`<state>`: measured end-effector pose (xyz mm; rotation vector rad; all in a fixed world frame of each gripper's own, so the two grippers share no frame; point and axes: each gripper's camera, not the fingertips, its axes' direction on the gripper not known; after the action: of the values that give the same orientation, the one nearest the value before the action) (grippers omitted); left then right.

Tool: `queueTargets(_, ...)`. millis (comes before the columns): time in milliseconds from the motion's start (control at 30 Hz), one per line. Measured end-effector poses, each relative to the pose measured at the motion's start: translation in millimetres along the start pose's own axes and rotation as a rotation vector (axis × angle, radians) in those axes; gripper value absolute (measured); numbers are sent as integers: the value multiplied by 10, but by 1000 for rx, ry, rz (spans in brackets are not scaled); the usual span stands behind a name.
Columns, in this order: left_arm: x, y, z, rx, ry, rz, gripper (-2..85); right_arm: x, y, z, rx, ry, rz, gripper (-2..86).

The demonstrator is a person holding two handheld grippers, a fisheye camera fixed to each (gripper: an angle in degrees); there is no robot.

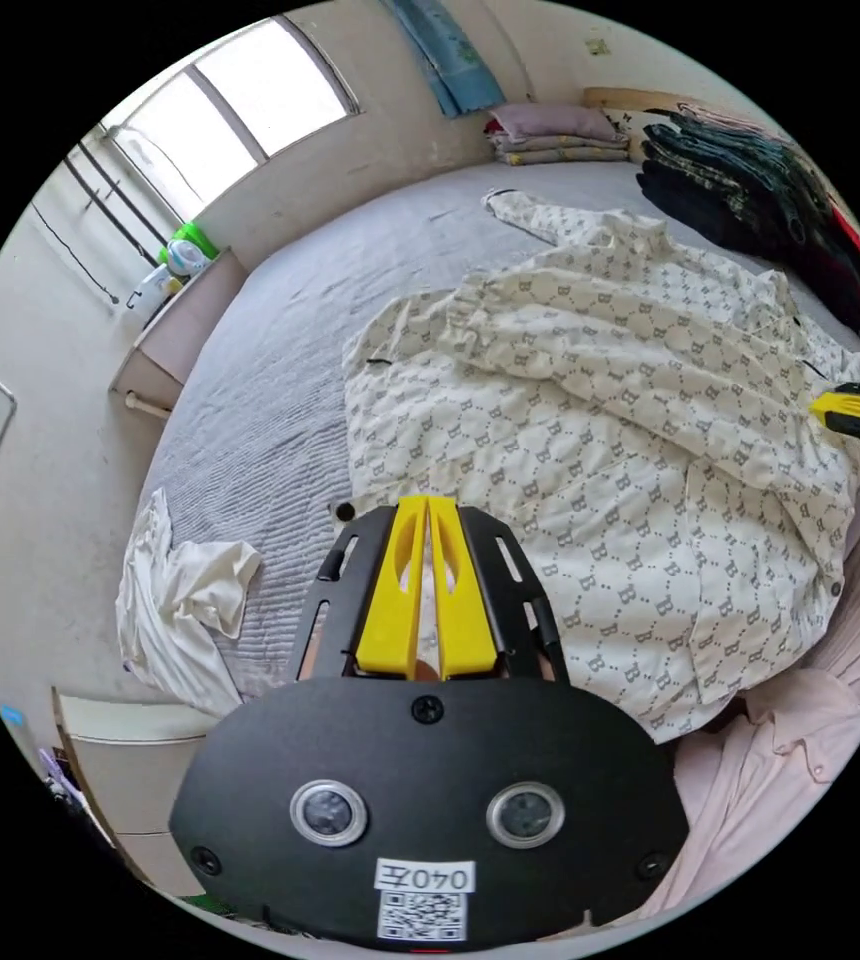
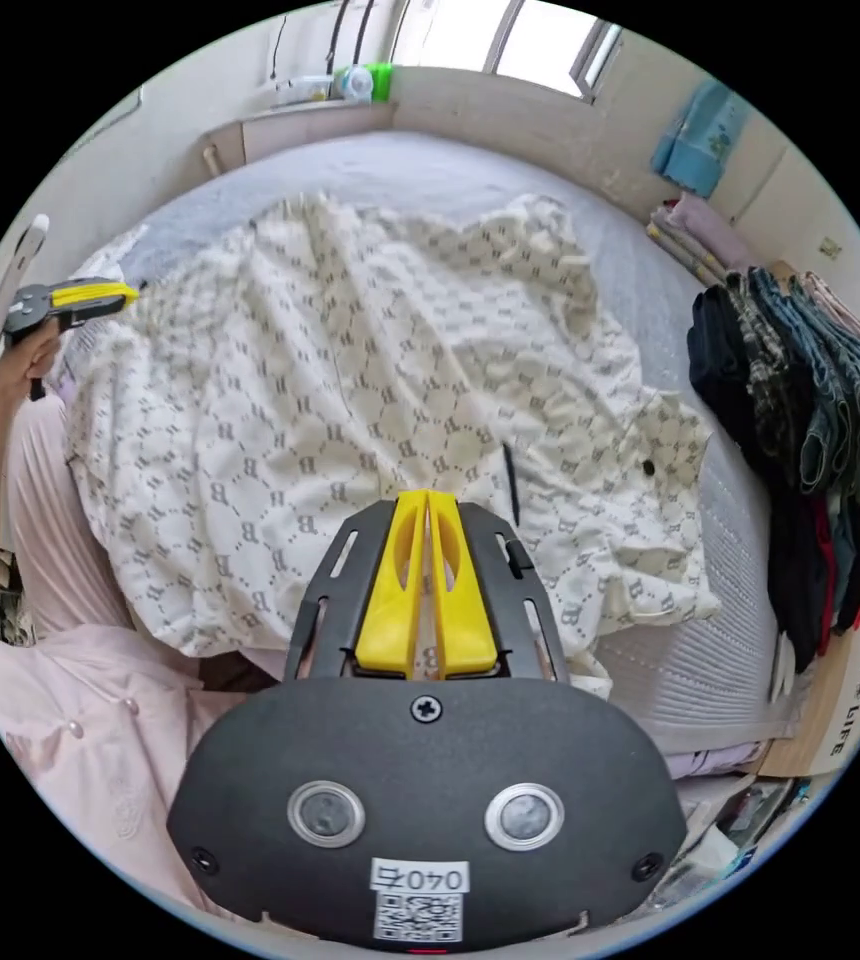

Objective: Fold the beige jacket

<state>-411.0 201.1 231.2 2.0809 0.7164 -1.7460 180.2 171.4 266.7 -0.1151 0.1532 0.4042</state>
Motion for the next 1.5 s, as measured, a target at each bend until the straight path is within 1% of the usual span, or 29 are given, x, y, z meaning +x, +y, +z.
queueTargets(33, 24, -159, -143, 79, 6, 11, -8, 43, -44, -204, 87, -15, 16, -10)
queueTargets(67, 76, -355, -246, 152, 40, 23, -8, 60, -77, -278, 115, -27, 18, -10)
queueTargets(133, 234, -689, -281, 218, 63, 87, -8, 96, -235, -369, 152, -92, -4, -10)
queueTargets(167, 352, -912, -229, 238, 28, 116, -8, 103, -273, -341, 143, -98, -6, -10)
queueTargets(233, 510, -1241, -76, 239, -26, 156, -8, 98, -386, -100, 35, -81, -29, -10)
queueTargets(267, 567, -1434, 57, 231, -27, 172, -8, 87, -407, -7, -20, -84, -50, -10)
queueTargets(300, 581, -1525, 142, 212, -19, 178, -8, 68, -445, 129, -116, -93, -93, -10)
queueTargets(367, 518, -1845, 500, 52, 3, 131, -9, 123, -527, -36, -86, -106, -112, -10)
queueTargets(400, 482, -1887, 512, 57, 14, 110, -9, 211, -614, -236, -14, -93, -119, -10)
queueTargets(433, 412, -1953, 440, 128, 76, 90, -9, 348, -735, -431, 68, -82, -113, -10)
queueTargets(467, 369, -2033, 326, 218, 170, 88, -9, 426, -815, -504, 96, -80, -113, -10)
queueTargets(567, 453, -2368, 168, 369, 352, 173, -8, 856, -1381, -583, 132, -56, -98, -10)
queueTargets(600, 487, -2459, 177, 383, 383, 193, -8, 1028, -1639, -534, 125, -48, -72, -9)
queueTargets(667, 607, -2872, 347, 397, 532, 256, -9, 1256, -2010, -454, 120, -65, -24, -9)
queueTargets(700, 622, -2985, 425, 387, 575, 254, -9, 1374, -2241, -407, 123, -86, -2, -8)
queueTargets(767, 617, -3395, 836, 325, 757, 210, -9, 1492, -2556, -336, 129, -90, 19, -6)
queueTargets(800, 600, -3479, 962, 303, 796, 188, -9, 1547, -2759, -273, 129, -83, 27, -4)
queueTargets(833, 545, -3609, 1231, 251, 846, 124, -9, 1601, -2962, -192, 124, -86, 41, 1)
queueTargets(867, 474, -3702, 1531, 159, 878, 46, -9, 1632, -3062, -146, 122, -89, 56, 4)
queueTargets(900, 445, -3740, 1687, 93, 906, 18, -9, 1690, -3262, -44, 119, -95, 91, 30)
queueTargets(933, 319, -3810, 1959, 2, 1040, -50, -9, 1732, -3461, 67, 118, -110, 112, 52)
queueTargets(967, 145, -3845, 2110, -10, 1150, -120, -9, 1745, -3562, 128, 115, -115, 121, 61)
queueTargets(1033, 29, -3894, 2235, -24, 1213, -150, -9, 1729, -3979, 405, 84, -115, 143, 89)
queueTargets(1133, -34, -3982, 2219, -5, 1157, -118, -9, 1549, -4478, 726, 61, -85, 153, 103)
queueTargets(1333, -218, -4093, 2297, 8, 1164, -116, -9, 980, -5225, 1300, 16, 75, 153, 114)
queueTargets(1400, -264, -4117, 2319, 9, 1168, -116, -8, 857, -5325, 1533, -51, 124, 153, 91)
queueTargets(1433, -290, -4130, 2332, 9, 1168, -116, -8, 798, -5343, 1717, -130, 208, 145, 33)
queueTargets(1467, -315, -4141, 2344, 9, 1169, -115, -8, 774, -5331, 1763, -149, 245, 139, 5)
queueTargets(1500, -328, -4145, 2352, 9, 1170, -116, -8, 760, -5278, 1693, -101, 288, 171, -1)
